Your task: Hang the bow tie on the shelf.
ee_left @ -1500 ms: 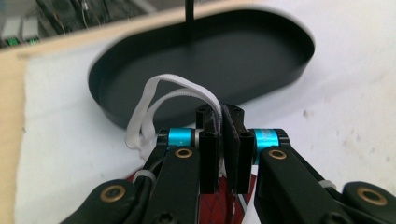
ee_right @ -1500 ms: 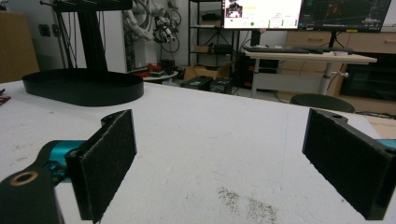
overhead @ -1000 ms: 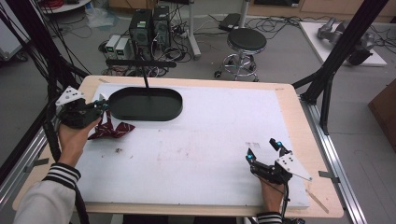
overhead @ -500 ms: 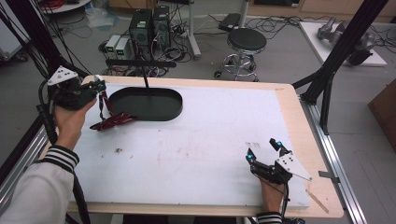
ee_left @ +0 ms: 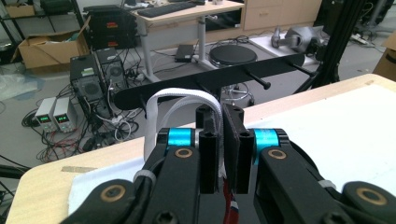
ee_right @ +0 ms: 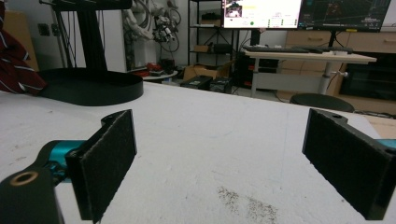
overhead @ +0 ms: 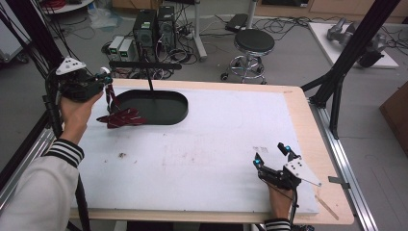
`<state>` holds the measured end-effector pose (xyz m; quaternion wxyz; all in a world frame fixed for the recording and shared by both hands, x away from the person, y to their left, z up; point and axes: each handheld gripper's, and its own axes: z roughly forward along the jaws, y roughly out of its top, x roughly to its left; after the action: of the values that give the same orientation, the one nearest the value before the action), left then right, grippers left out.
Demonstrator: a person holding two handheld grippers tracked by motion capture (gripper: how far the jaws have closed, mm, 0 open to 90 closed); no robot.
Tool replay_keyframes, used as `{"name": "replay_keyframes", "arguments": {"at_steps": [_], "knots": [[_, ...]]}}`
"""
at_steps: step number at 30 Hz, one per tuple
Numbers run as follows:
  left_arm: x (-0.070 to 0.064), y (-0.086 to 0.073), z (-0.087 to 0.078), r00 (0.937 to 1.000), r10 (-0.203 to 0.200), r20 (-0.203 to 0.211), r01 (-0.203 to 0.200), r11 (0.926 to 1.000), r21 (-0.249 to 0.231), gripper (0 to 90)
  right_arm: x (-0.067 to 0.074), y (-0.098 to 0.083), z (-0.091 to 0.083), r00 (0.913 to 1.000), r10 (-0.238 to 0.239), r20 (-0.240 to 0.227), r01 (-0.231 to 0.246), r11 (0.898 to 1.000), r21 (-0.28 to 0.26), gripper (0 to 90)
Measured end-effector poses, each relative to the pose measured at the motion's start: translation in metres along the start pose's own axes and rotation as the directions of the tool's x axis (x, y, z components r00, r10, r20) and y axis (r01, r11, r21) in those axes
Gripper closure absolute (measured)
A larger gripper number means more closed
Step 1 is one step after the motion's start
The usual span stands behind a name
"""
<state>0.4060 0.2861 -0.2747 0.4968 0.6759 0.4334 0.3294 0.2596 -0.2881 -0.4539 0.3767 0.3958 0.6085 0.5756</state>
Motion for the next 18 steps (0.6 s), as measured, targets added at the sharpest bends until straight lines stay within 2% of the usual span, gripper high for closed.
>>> {"name": "replay_keyframes", "arguments": {"at_steps": [3, 14, 18], "knots": [[0.002, 0.003, 0.003, 0.9999, 0.011, -0.005, -0.011, 0.9999, 0.009, 84.7, 0.0, 0.0, 0.0, 1.0, 0.0, 0.0, 0.0, 1.0, 0.0, 8.9], [0.01, 0.019, 0.018, 0.9989, 0.026, -0.039, -0.027, 0.9996, -0.005, 84.6, 0.0, 0.0, 0.0, 1.0, -0.002, 0.002, 0.002, 1.0, 0.0, 8.9], [0.018, 0.025, 0.024, 0.999, 0.01, -0.043, -0.011, 0.9999, -0.01, 84.6, 0.0, 0.0, 0.001, 1.0, -0.007, 0.004, 0.007, 1.0, -0.002, 8.9]]}}
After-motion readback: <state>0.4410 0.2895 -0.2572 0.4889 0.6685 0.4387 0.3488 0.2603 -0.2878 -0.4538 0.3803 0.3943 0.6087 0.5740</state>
